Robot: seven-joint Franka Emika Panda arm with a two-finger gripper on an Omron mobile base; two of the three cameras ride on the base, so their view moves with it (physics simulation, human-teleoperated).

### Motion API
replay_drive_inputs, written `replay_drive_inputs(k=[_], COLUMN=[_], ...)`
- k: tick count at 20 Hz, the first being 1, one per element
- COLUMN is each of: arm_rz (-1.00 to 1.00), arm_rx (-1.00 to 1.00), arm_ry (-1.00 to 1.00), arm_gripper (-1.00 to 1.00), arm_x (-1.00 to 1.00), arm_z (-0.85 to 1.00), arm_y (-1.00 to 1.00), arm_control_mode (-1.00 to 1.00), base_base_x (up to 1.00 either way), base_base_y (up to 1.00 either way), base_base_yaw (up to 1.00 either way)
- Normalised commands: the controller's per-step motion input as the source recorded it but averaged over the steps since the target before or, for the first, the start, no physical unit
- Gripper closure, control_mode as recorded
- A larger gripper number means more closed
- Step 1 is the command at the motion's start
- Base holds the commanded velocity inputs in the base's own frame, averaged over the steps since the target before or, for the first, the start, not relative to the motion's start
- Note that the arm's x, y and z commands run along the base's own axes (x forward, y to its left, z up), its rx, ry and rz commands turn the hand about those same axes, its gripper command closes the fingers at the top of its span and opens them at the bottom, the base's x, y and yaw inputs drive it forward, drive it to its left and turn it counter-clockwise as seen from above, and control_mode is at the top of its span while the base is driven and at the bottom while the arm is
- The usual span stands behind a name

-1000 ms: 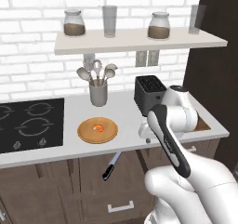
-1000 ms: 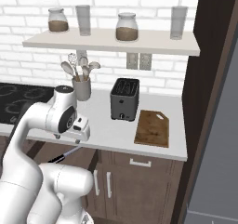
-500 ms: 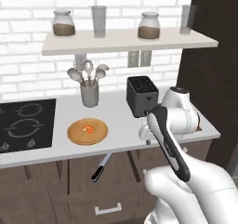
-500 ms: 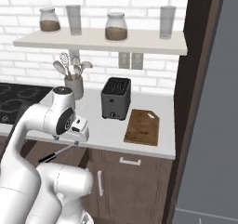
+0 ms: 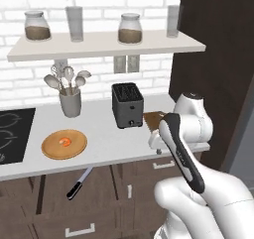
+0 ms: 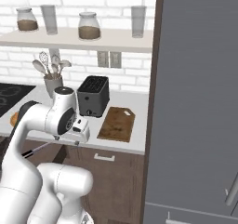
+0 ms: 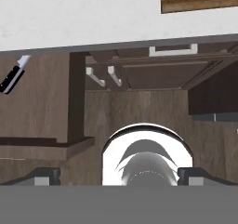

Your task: Pick up the knife from the drawer and place it on the cutting board. Then place the meat from the plate to the cutting board.

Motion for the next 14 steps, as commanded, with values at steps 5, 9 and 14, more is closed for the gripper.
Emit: replay_drive_inputs(k=[5, 9, 14], arm_rz=[0.00, 0.00, 0.00], arm_rx=[0.00, 0.00, -0.04], arm_ry=[0.00, 0.00, 0.00], arm_gripper=[-1.00, -1.00, -1.00], arm_x=[0.00, 0.11, 0.45], arm_z=[0.00, -0.04, -0.30], arm_y=[0.00, 0.48, 1.00], arm_control_mode=[-1.00, -1.00, -1.00], base_base_x=[0.00, 0.00, 0.00], base_base_y=[-0.05, 0.00, 0.00], base_base_yaw=[0.00, 0.00, 0.00])
